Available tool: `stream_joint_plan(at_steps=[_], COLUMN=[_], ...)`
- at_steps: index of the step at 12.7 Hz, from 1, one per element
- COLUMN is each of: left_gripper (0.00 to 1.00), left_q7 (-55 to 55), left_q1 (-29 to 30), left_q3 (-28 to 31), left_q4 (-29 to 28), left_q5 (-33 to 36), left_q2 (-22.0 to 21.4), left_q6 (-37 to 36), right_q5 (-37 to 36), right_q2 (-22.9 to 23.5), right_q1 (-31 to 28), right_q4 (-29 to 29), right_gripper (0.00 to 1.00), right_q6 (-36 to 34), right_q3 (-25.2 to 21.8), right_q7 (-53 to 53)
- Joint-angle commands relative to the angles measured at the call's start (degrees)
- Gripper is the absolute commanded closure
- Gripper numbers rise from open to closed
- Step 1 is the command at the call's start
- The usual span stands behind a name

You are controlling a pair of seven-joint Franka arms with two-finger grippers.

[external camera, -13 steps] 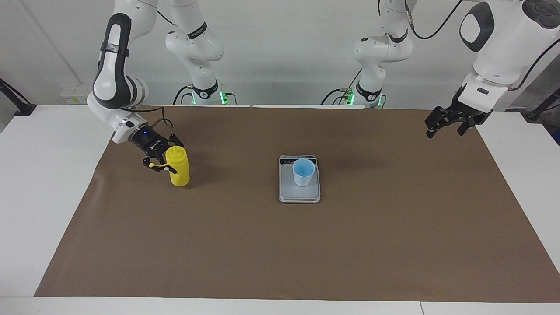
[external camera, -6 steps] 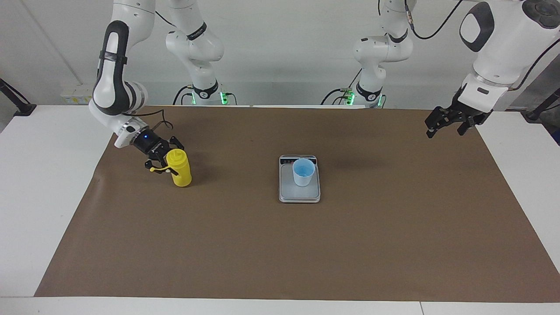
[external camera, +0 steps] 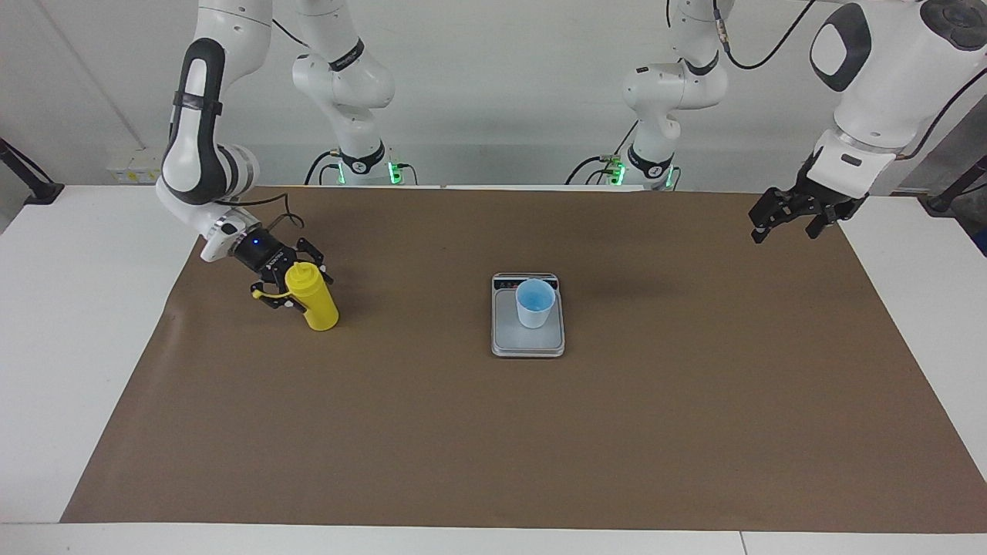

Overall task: Pour seasoning into cup on scale with both arms
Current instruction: 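Lower the yellow bottle onto the table beside the scale, then open the right gripper and release the yellow bottle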

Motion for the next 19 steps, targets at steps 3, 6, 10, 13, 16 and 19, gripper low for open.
stream_joint_plan(at_steps=[3, 6, 10, 13, 16, 19], left_gripper=[0.0, 0.0, 0.0, 0.0, 0.0, 0.0], left_q7=[-0.42, -0.42, -0.42, -0.42, -0.42, -0.42], left_q1=[0.41, 0.41, 0.41, 0.41, 0.41, 0.41], left_q3=[-0.1, -0.1, -0.01, -0.01, -0.1, -0.1], left_q4=[-1.01, -1.01, -1.01, -1.01, -1.01, -1.01], left_q5=[-0.86, -0.86, -0.86, -0.86, -0.86, -0.86], left_q2=[-1.2, -1.11, -1.11, -1.11, -1.11, -1.2], left_q6=[-0.43, -0.43, -0.43, -0.43, -0.43, -0.43], right_q5=[0.57, -3.99, -7.78, -9.88, -16.37, -22.35], right_q2=[-1.13, -3.41, -7.02, -9.74, -13.61, -15.63], right_q1=[-1.02, -1.46, -1.46, -0.59, -0.5, -0.5], right_q4=[-0.01, 0.43, 0.6, 0.69, 2.01, 3.59], right_gripper=[0.0, 0.0, 0.0, 0.0, 0.0, 0.0], right_q6=[0.45, 1.67, 2.12, 2.12, 2.03, 2.12], right_q3=[-0.21, -0.3, -0.12, -0.03, 0.76, 1.63], right_q7=[-1.2, 1.87, 9.51, 15.04, 24.79, 34.28])
